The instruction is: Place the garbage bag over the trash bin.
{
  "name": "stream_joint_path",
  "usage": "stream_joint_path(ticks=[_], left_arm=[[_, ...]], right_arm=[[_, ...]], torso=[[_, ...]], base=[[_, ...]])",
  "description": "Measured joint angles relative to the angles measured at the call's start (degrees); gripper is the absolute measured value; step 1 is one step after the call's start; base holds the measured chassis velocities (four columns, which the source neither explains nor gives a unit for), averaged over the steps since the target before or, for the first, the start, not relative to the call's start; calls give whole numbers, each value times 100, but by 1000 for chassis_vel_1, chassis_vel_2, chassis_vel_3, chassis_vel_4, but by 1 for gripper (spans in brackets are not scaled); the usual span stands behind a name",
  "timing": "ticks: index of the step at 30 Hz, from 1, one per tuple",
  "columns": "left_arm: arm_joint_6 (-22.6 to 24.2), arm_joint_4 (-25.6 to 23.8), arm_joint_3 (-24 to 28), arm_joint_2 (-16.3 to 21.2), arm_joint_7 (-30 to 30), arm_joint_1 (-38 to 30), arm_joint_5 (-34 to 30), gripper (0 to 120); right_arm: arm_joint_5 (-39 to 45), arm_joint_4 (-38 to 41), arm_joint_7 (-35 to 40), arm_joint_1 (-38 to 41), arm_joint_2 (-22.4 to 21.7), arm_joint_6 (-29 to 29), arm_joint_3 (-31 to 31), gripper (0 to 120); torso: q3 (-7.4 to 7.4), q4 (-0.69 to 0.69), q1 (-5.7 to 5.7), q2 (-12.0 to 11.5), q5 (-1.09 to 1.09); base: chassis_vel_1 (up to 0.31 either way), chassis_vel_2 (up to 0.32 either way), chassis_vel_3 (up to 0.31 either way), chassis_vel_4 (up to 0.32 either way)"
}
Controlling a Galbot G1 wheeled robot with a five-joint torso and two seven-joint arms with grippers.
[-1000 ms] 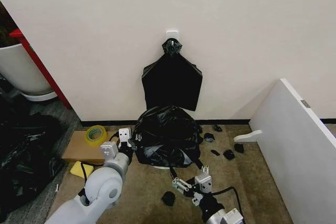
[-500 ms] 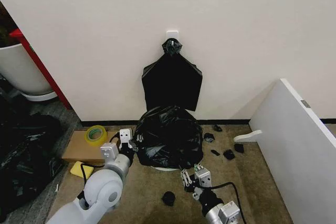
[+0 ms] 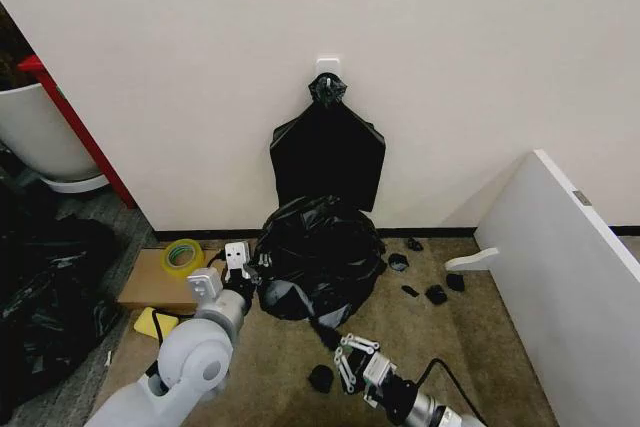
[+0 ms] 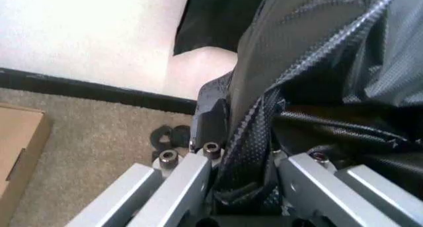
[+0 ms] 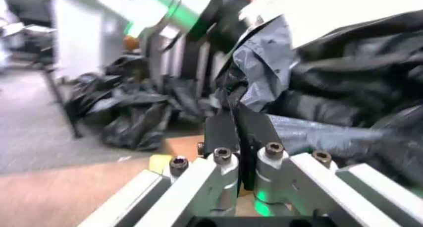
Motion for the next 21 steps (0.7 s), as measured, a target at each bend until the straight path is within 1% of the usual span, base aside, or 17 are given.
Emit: stream_joint_path(ticks=[3, 4, 5, 7, 8, 10, 11, 12, 13, 16, 17, 18, 19, 20, 21], left_arm=[[100, -131, -87, 3, -87, 2, -215, 0], [100, -131, -87, 3, -87, 2, -215, 0], [131, -169, -128, 3, -113, 1, -297, 0], [219, -280, -224, -1, -205, -3, -533, 0], [250, -323, -255, -2, -236, -3, -609, 0], [346, -444, -333, -3, -340, 9, -830, 0], [373, -479, -348, -1, -365, 21, -881, 0], [373, -479, -348, -1, -365, 21, -881, 0], [403, -519, -359, 3, -393, 41, -920, 0], [422, -551, -367, 5, -406, 74, -925, 0], [421, -552, -367, -4, -406, 92, -887, 0], [408, -545, -359, -11, -397, 95, -838, 0], [375, -521, -344, -17, -376, 98, -772, 0], [375, -521, -344, -17, -376, 98, -772, 0], [315, -468, -312, -26, -333, 103, -659, 0]], right_arm=[[-276, -495, -752, 233, 112, 371, 289, 0], [-276, -495, -752, 233, 112, 371, 289, 0], [-447, -664, -938, 307, 152, 460, 416, 0], [-952, -964, -998, 449, 235, 570, 686, 0], [-1206, -1087, -913, 501, 270, 597, 794, 0], [-2030, -1420, -383, 667, 362, 653, 1087, 0], [-2283, -1505, -172, 715, 383, 663, 1161, 0], [-2283, -1505, -172, 715, 383, 663, 1161, 0], [-2664, -1625, 181, 786, 399, 665, 1260, 0], [-2972, -1753, 689, 847, 382, 629, 1335, 0], [-2921, -1791, 1020, 849, 319, 631, 1294, 0], [-2757, -1805, 1085, 843, 279, 680, 1245, 0], [-2488, -1816, 1071, 834, 233, 718, 1192, 1], [-2488, -1816, 1071, 834, 233, 718, 1192, 1], [-1994, -1818, 815, 811, 159, 744, 1143, 6]], torso=[[0, 1, 0, 0, -1], [0, 1, 0, 0, -1], [0, 0, 0, 0, -1], [0, 1, 0, 0, -1], [0, 1, 0, 0, -1], [0, 0, 0, 0, 0], [0, 0, 0, 0, 0], [0, 0, 0, 0, 0], [0, 1, 0, 0, 0], [0, 1, 0, 0, -1], [0, 0, 0, 0, 0], [0, 0, 0, 0, 0], [0, 0, 0, 0, 0], [0, 0, 0, 0, 0], [0, 0, 0, 0, 0]], base=[[0, 0, 0, 0], [0, 0, 0, 0], [0, 0, 0, 0], [0, 0, 0, 0], [0, 0, 0, 0], [0, 0, 0, 0], [0, 0, 0, 0], [0, 0, 0, 0], [0, 0, 0, 0], [0, 0, 0, 0], [0, 0, 0, 0], [0, 0, 0, 0], [0, 0, 0, 0], [0, 0, 0, 0], [0, 0, 0, 0]])
